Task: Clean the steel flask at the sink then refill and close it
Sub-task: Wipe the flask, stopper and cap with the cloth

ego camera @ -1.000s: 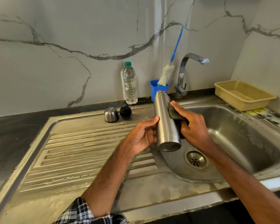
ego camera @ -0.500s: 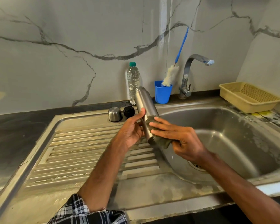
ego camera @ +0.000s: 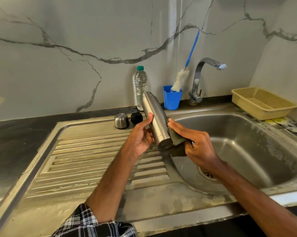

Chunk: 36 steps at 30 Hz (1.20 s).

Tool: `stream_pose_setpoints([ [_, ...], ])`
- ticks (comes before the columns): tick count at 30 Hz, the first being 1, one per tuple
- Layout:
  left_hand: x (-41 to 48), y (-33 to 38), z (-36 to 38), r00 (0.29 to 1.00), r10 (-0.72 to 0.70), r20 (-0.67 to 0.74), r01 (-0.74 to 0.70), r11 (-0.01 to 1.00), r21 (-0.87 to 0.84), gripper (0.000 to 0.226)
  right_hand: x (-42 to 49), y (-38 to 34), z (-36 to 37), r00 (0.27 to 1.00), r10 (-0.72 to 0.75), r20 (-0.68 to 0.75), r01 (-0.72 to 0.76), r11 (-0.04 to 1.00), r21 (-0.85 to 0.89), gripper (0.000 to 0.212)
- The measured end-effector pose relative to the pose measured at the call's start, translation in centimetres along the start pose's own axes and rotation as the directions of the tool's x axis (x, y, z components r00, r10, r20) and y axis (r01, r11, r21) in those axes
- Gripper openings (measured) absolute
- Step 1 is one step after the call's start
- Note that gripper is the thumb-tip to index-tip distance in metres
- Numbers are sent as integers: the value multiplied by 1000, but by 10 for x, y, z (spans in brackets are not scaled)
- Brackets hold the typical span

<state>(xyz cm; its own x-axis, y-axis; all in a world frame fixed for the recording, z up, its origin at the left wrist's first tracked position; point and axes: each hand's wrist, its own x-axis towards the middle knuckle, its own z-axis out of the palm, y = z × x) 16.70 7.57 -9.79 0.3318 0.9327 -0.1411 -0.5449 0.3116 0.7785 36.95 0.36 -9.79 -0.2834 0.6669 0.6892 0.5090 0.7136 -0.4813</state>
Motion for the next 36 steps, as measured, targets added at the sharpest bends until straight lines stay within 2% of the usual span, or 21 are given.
stream_pose_setpoints([
  [3, -2, -2, 3, 999, -17, 49, 17, 1000, -1, 106, -6, -7, -1, 983, -172, 69, 175, 984, -42, 54],
  [4, -3, -2, 4, 998, -19, 66, 19, 1000, 1, 104, -5, -5, -2, 980, -186, 69, 189, 981, -33, 54],
  [8, -4, -6, 9, 994, -39, 104, 33, 998, 62, 88, 4, 5, -5, 995, 70, -69, -69, 998, 10, 73],
  [9, -4, -8, 10, 993, -53, 104, 45, 996, 77, 81, 3, 4, -5, 996, 56, -75, -57, 998, -6, 73],
  [12, -4, -10, 10, 987, -91, 129, 79, 992, 97, 64, -3, -1, -5, 991, -134, -8, 133, 989, -60, 67],
  [13, -5, -10, 10, 985, -93, 148, 77, 991, 110, 60, -2, 1, -7, 988, -154, -4, 154, 987, -55, 65],
  [15, -6, -11, 13, 982, -76, 175, 44, 983, 180, 55, 5, 9, -10, 996, -56, -71, 53, 998, -38, 65],
  [17, -6, -16, 16, 978, -71, 197, 21, 969, 245, 56, 10, 15, -13, 986, 84, -144, -89, 995, -34, 70],
  [18, -6, -18, 17, 975, -71, 209, 17, 968, 251, 59, 10, 15, -13, 985, 90, -149, -98, 994, -46, 71],
  [21, -3, -18, 17, 975, -77, 208, 35, 979, 199, 72, 3, 8, -14, 996, -81, -42, 77, 992, -100, 52],
  [23, -5, -16, 19, 971, -80, 224, 30, 976, 216, 74, 6, 12, -18, 994, -107, -35, 103, 990, -99, 47],
  [26, -11, -18, 24, 965, -94, 244, 18, 955, 296, 69, 12, 23, -22, 984, 77, -163, -93, 991, -92, 65],
  [27, -12, -20, 25, 965, -101, 243, 21, 951, 308, 69, 12, 24, -23, 979, 97, -180, -116, 988, -102, 67],
  [28, -13, -21, 25, 965, -102, 241, 22, 950, 312, 72, 11, 23, -22, 984, 64, -164, -85, 988, -125, 65],
  [31, -12, -20, 27, 962, -105, 253, 18, 946, 324, 77, 6, 20, -22, 989, -143, -33, 134, 971, -197, 48],
  [32, -12, -20, 27, 961, -110, 253, 19, 941, 339, 76, 9, 23, -24, 988, -155, -29, 146, 969, -201, 49],
  [36, -12, -24, 27, 951, -162, 264, 38, 906, 421, 74, 17, 38, -32, 977, 63, -205, -107, 972, -210, 67],
])
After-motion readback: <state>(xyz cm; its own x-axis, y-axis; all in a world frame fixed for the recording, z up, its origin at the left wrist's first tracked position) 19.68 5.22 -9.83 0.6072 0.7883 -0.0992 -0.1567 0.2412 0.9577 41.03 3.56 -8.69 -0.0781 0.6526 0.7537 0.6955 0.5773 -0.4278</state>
